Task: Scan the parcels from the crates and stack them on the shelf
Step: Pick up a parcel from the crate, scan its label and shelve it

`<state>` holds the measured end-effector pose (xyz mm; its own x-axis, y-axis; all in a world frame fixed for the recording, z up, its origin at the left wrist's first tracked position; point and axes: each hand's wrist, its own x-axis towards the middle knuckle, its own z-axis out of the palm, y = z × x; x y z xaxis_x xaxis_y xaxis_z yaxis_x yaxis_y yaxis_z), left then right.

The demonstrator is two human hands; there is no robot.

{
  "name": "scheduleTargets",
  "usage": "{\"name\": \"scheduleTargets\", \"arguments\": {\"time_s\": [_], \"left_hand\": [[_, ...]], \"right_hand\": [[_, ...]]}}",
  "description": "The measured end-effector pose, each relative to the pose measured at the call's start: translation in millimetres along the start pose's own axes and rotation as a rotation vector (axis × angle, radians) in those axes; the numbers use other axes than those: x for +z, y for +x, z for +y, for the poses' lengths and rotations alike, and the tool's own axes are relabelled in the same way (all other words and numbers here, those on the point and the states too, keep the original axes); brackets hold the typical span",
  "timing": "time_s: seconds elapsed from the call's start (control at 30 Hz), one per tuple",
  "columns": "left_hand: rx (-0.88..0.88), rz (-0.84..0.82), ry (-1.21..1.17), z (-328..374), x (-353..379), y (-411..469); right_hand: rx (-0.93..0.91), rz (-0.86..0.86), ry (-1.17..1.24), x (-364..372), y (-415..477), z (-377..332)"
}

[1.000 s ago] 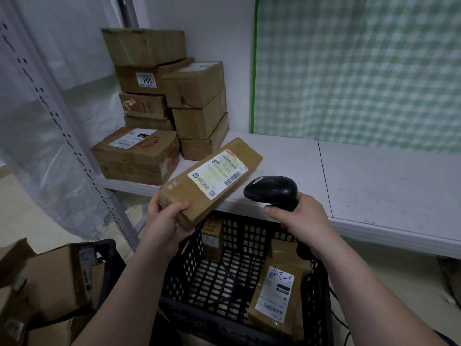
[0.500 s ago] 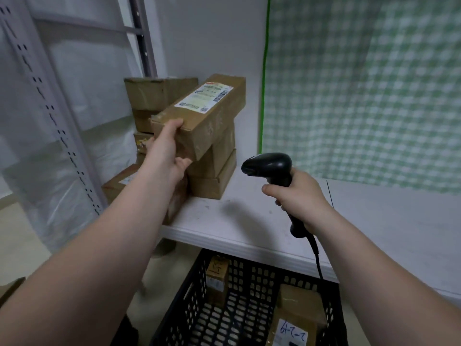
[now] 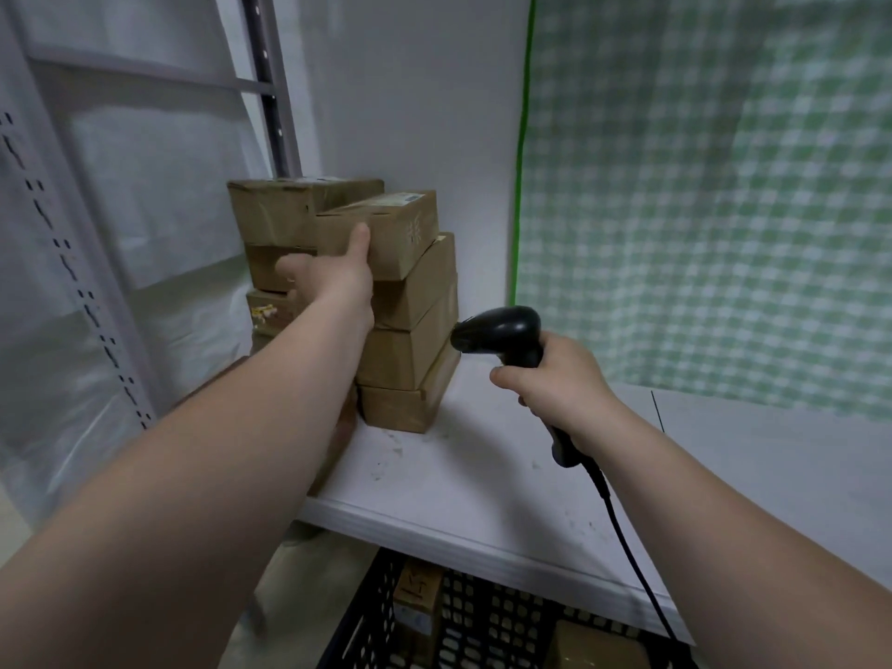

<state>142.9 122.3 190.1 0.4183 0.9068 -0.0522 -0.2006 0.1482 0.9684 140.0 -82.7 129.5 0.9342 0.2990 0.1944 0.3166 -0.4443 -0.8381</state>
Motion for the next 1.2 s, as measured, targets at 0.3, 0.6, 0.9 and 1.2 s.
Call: {"name": "scheduleTargets", "arguments": {"time_s": [0.3, 0.6, 0.9, 1.2], "left_hand": [[0.575, -0.114, 0.616, -30, 1, 7], [0.562, -0.307, 0.782, -40, -11, 3], [0.372, -0.664, 0.962, -147, -116, -58], [0.108, -0.881, 1.35, -257, -178, -69]], "right_hand": [[0.04, -0.029, 0.002, 7, 1, 20], [0.053, -0.05, 0.003, 8, -18, 26], [0.184, -0.215, -0.001, 39, -101, 74], [0.418, -0.402, -0.04, 91, -155, 141]]}}
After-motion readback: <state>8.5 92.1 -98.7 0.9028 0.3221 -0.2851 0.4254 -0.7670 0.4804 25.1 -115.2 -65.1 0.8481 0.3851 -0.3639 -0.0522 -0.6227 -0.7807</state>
